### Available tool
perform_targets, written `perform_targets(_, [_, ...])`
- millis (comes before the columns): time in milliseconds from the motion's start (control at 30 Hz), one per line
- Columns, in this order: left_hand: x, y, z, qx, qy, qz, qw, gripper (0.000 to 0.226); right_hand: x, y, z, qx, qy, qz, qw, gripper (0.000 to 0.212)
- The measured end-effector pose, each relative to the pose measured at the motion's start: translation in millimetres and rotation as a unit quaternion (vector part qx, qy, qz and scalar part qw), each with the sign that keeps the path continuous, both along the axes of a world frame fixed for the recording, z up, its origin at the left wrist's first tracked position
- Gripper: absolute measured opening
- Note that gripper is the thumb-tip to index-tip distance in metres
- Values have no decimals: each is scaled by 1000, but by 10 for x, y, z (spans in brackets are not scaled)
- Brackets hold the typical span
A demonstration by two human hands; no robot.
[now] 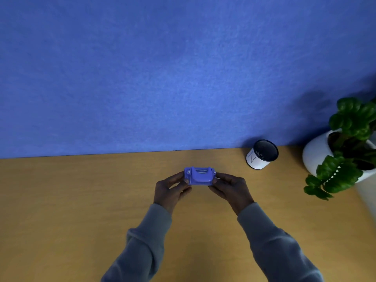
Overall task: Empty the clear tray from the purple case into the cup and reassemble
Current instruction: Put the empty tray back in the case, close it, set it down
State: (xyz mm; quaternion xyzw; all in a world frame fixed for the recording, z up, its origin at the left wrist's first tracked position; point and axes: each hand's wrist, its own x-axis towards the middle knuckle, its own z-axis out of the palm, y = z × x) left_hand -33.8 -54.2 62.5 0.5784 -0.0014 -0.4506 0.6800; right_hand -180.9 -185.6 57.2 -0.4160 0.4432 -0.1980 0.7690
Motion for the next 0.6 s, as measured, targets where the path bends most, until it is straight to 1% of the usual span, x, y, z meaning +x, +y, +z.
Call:
perform_targets(100, [101,-128,-124,15,-10,-3,1000,29,135,-153,-149,-39,55,42,997,24])
perform_targets(167, [164,-218,-237,45,-22,-10,999,34,210,-244,-250,-66,115,80,988,27])
perform_targets(233, [206,-311,-350,78,-37,-15,996,33,275,-302,-340,-100,175,102,974,29])
perform_targets(300, [229,-393,-469,117,-68,-18,991,29,340,-325,-419,-133,228,102,959,31])
perform_targets(333, [242,-424,-518,149,-104,-24,983,28,369,-324,-443,-145,248,97,953,32])
perform_targets(400, [272,-458,-558,228,-212,-62,948,28,426,-306,-477,-171,276,89,942,33])
perform_targets(467, [299,-473,-579,284,-309,-123,899,28,475,-282,-517,-194,289,77,934,32])
perform_targets(533, [334,-503,-637,308,-360,-164,865,27,525,-270,-560,-200,294,62,933,30])
perform_targets(600, [356,-540,-682,323,-379,-190,846,25,568,-267,-599,-199,303,49,931,27])
